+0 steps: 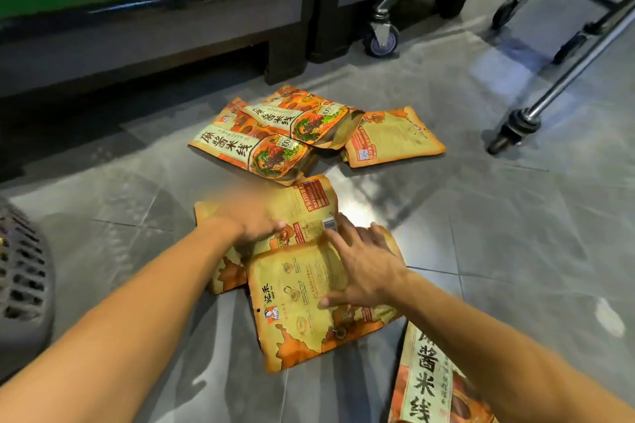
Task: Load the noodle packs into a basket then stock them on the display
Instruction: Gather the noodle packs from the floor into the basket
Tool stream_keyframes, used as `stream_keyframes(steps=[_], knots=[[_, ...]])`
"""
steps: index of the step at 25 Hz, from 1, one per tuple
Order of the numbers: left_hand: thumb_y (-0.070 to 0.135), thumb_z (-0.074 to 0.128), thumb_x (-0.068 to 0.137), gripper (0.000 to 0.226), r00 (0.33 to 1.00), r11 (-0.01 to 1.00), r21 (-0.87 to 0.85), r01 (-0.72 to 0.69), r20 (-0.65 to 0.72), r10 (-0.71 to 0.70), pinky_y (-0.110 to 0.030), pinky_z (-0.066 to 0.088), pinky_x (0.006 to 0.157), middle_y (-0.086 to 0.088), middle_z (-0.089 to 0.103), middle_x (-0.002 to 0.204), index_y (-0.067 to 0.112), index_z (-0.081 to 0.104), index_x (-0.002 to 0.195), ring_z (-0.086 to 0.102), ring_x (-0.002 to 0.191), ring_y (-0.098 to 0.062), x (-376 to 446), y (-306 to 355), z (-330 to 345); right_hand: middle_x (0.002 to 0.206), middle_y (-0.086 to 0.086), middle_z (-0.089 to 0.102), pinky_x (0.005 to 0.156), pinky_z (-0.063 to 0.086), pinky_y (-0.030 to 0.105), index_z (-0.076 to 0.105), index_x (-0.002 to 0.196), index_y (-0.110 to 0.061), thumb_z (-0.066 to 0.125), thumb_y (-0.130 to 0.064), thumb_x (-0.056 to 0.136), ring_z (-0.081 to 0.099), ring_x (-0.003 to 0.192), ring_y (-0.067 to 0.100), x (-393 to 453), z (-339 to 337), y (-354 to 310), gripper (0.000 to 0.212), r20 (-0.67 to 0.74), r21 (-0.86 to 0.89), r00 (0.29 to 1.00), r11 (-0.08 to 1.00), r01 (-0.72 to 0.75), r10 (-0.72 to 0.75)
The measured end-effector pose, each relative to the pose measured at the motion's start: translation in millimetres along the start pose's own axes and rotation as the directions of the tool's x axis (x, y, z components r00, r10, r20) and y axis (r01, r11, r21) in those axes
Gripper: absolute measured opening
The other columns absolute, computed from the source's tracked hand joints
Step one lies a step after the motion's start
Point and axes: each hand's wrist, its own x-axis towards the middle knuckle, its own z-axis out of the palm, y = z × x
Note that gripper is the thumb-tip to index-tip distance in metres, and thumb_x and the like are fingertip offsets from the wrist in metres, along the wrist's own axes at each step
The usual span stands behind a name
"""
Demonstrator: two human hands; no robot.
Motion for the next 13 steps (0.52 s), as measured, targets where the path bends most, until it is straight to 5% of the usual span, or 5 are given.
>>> stream_keyframes(steps=[5,9,13], knots=[[0.081,0.073,0.062,0.105,0.996,0.994,-0.064,0.091,0.009,-0.09,-0.045,0.035,0.108,-0.005,0.053,0.141,0.021,0.043,0.143,0.047,0.132,-0.028,5.2,-5.7,-4.6,0.156,0.012,0.028,0.122,0.012,0.058,0.018,0.151,-0.031,0.068,-0.086,0.061,0.033,0.143,0.034,2.1,-16.2,5.4,0.116,-0.012,-0.035,1.0,0.999,0.004,-0.004],[0.073,0.087,0.045,0.088,0.987,0.94,-0.33,0.088,0.155,-0.037,-0.039,0.052,0.096,0.004,0.071,0.113,0.023,0.06,0.113,0.066,0.103,-0.02,-2.6,-15.1,-2.5,0.127,0.008,0.053,0.11,0.026,0.049,0.029,0.142,-0.033,0.071,-0.085,0.057,0.045,0.125,0.028,7.9,-28.1,11.5,0.108,0.04,-0.088,0.999,0.996,0.007,-0.003],[0.044,0.094,0.061,0.043,0.977,0.893,-0.443,0.085,0.211,0.012,-0.034,0.06,0.081,0.005,0.078,0.095,0.024,0.077,0.094,0.073,0.086,-0.016,-15.0,-13.8,-14.0,0.103,-0.006,0.059,0.1,0.031,0.043,0.048,0.134,-0.034,0.076,-0.083,0.054,0.054,0.107,0.019,16.7,-36.5,6.4,0.098,0.118,-0.055,0.993,0.998,0.024,-0.018]])
